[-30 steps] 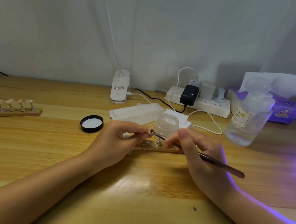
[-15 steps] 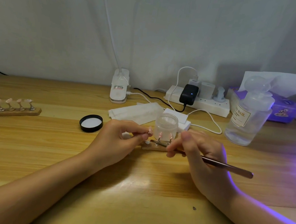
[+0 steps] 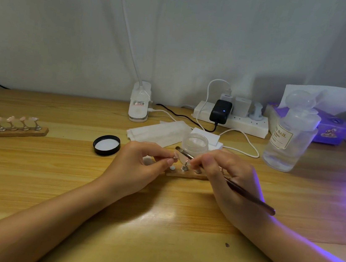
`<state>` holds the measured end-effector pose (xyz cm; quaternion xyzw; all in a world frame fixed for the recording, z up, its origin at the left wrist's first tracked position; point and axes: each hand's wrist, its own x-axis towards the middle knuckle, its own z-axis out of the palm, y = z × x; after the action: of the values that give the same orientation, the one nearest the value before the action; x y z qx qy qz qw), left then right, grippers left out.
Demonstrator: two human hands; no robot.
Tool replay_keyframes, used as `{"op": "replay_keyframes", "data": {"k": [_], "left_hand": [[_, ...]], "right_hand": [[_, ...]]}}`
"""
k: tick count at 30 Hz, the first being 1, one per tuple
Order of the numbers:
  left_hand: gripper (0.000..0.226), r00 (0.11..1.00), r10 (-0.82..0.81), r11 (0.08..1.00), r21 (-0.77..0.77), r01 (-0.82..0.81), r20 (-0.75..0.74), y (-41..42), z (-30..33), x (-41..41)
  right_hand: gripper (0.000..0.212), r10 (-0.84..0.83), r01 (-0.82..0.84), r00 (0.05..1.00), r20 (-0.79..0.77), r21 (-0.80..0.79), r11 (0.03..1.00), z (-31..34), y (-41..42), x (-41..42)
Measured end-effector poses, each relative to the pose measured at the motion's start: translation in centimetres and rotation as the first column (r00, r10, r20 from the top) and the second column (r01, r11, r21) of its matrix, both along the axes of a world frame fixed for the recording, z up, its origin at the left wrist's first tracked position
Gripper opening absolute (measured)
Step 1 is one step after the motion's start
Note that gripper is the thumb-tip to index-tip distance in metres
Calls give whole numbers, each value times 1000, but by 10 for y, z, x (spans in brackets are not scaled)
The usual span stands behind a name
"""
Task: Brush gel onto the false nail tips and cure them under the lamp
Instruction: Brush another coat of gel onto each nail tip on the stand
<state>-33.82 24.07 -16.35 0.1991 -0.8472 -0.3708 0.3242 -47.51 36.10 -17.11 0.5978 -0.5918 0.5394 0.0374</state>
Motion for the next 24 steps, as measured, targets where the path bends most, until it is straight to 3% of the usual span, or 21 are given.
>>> {"op": "replay_keyframes", "data": {"k": [6, 12, 17, 21, 24], "left_hand": [[16, 1000, -3, 1000, -15, 3, 2, 0, -1, 1], [19, 1000, -13, 1000, -26, 13, 5, -1, -1, 0], [22, 1000, -24, 1000, -5, 24, -16, -2, -2, 0], [26, 999, -36, 999, -19, 36, -18, -3, -3, 1], [25, 999, -36, 999, -18, 36, -14, -4, -4, 0]], "right_hand": [[40, 63, -64, 993, 104, 3, 998, -3, 6, -1], [41, -14, 14, 1000, 12, 20, 1000, 0, 0, 0], [42, 52, -53, 989, 141, 6, 999, -1, 6, 0], [42, 4, -5, 999, 47, 25, 1000, 1, 2, 1], [42, 32, -34, 997, 75, 26, 999, 0, 2, 0]]}}
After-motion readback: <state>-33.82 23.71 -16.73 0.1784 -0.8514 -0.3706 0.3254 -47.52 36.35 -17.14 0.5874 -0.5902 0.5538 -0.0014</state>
